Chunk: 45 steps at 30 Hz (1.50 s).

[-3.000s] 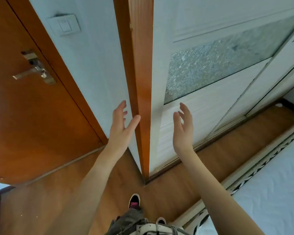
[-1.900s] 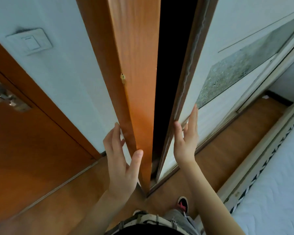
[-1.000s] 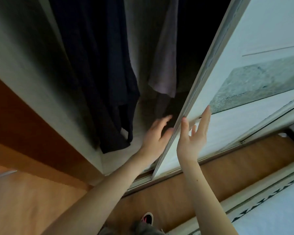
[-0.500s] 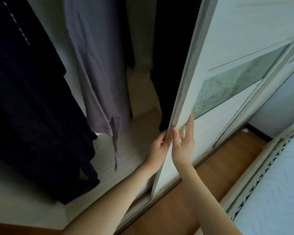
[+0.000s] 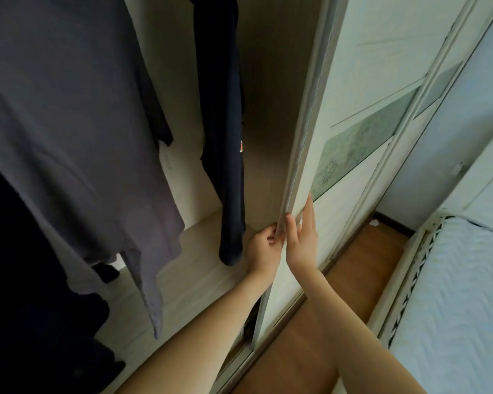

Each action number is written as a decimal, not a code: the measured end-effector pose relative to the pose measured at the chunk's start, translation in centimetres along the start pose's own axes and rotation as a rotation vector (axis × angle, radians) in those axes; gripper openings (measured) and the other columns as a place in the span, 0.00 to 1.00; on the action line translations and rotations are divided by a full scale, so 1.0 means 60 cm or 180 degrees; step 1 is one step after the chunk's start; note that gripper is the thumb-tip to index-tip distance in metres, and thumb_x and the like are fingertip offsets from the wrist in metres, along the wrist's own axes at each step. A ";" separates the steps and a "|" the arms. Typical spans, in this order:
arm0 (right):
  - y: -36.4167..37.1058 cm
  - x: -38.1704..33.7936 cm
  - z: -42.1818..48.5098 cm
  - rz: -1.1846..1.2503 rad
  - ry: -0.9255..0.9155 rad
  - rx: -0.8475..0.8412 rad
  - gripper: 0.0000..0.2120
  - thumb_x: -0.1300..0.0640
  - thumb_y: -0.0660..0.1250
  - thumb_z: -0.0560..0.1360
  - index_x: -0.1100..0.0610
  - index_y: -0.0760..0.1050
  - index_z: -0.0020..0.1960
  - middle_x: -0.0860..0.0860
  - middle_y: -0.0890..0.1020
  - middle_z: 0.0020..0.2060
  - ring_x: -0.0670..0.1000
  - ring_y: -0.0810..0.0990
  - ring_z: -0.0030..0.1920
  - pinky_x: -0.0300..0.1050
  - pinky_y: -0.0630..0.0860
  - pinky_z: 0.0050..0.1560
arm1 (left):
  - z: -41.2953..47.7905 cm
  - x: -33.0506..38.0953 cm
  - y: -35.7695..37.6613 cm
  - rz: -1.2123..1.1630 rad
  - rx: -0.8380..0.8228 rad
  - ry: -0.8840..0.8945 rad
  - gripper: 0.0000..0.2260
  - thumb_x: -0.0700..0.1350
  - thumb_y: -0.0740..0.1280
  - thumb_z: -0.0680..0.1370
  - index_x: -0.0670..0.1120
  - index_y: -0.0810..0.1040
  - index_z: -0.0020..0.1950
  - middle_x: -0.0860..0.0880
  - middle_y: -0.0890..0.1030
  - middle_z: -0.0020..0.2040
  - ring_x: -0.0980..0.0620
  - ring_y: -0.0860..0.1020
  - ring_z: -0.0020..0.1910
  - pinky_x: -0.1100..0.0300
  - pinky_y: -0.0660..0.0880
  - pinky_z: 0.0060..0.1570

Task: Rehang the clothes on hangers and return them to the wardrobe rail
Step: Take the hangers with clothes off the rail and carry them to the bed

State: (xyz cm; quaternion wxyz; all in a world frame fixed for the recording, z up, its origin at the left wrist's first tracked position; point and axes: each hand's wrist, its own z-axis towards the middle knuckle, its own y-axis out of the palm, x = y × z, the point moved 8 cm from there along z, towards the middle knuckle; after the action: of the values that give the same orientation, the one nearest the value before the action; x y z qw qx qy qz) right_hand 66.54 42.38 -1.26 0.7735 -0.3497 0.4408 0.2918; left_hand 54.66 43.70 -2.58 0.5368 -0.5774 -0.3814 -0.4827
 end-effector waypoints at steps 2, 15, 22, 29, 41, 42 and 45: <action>-0.008 0.010 0.017 -0.0037 -0.0003 0.0007 0.33 0.37 0.53 0.78 0.46 0.49 0.79 0.44 0.57 0.78 0.44 0.55 0.78 0.52 0.57 0.77 | 0.010 0.011 0.014 0.0110 -0.0003 -0.0039 0.13 0.54 0.65 0.79 0.48 0.84 0.53 0.60 0.79 0.34 0.64 0.76 0.35 0.77 0.69 0.34; -0.023 0.022 0.038 -0.0257 0.0075 0.0003 0.32 0.38 0.52 0.79 0.47 0.49 0.79 0.44 0.57 0.78 0.46 0.56 0.77 0.52 0.58 0.76 | 0.003 -0.010 0.036 0.0031 -0.0724 -0.0393 0.17 0.45 0.64 0.80 0.46 0.73 0.70 0.52 0.79 0.63 0.54 0.77 0.62 0.64 0.71 0.56; 0.016 -0.027 -0.156 0.0195 0.0673 -0.0288 0.21 0.54 0.60 0.81 0.52 0.64 0.73 0.48 0.73 0.69 0.49 0.72 0.68 0.41 0.72 0.64 | -0.142 -0.010 -0.171 0.0474 -0.0429 -0.0174 0.13 0.46 0.63 0.80 0.50 0.76 0.65 0.53 0.79 0.62 0.59 0.76 0.60 0.66 0.72 0.58; 0.110 -0.353 -0.225 0.1308 -0.0293 -0.1267 0.09 0.62 0.62 0.80 0.50 0.78 0.51 0.46 0.84 0.47 0.44 0.82 0.50 0.32 0.75 0.51 | -0.323 0.168 -0.466 0.1229 0.0625 0.0840 0.13 0.51 0.62 0.80 0.56 0.76 0.63 0.63 0.77 0.60 0.64 0.74 0.63 0.66 0.70 0.63; 0.247 -0.913 -0.156 0.2000 -0.1877 -0.1580 0.08 0.58 0.62 0.76 0.54 0.78 0.51 0.53 0.84 0.43 0.53 0.83 0.47 0.53 0.79 0.54 | -0.397 0.515 -0.842 0.1077 0.2851 0.1939 0.10 0.39 0.63 0.79 0.45 0.79 0.59 0.52 0.81 0.55 0.61 0.78 0.53 0.76 0.70 0.53; 0.275 -0.937 -0.143 0.1905 -0.1816 -0.1578 0.08 0.60 0.62 0.76 0.55 0.78 0.51 0.53 0.83 0.43 0.54 0.82 0.47 0.53 0.79 0.54 | -0.374 0.523 -0.868 0.1022 0.3018 0.1743 0.11 0.40 0.64 0.79 0.45 0.78 0.60 0.51 0.80 0.57 0.60 0.78 0.53 0.76 0.70 0.52; 0.356 -0.977 -0.104 0.1392 -0.1433 -0.1669 0.08 0.59 0.62 0.75 0.62 0.77 0.50 0.56 0.80 0.41 0.56 0.79 0.43 0.46 0.76 0.46 | -0.296 0.535 -0.918 0.0948 0.3211 0.1046 0.19 0.43 0.64 0.76 0.43 0.73 0.68 0.45 0.76 0.65 0.47 0.76 0.62 0.61 0.70 0.58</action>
State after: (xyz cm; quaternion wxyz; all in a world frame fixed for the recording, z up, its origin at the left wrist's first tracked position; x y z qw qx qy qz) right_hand 21.47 41.48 42.34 0.6550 -0.3605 0.2351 0.6210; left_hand 7.04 30.95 41.57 0.8619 -0.2132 -0.3908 -0.2427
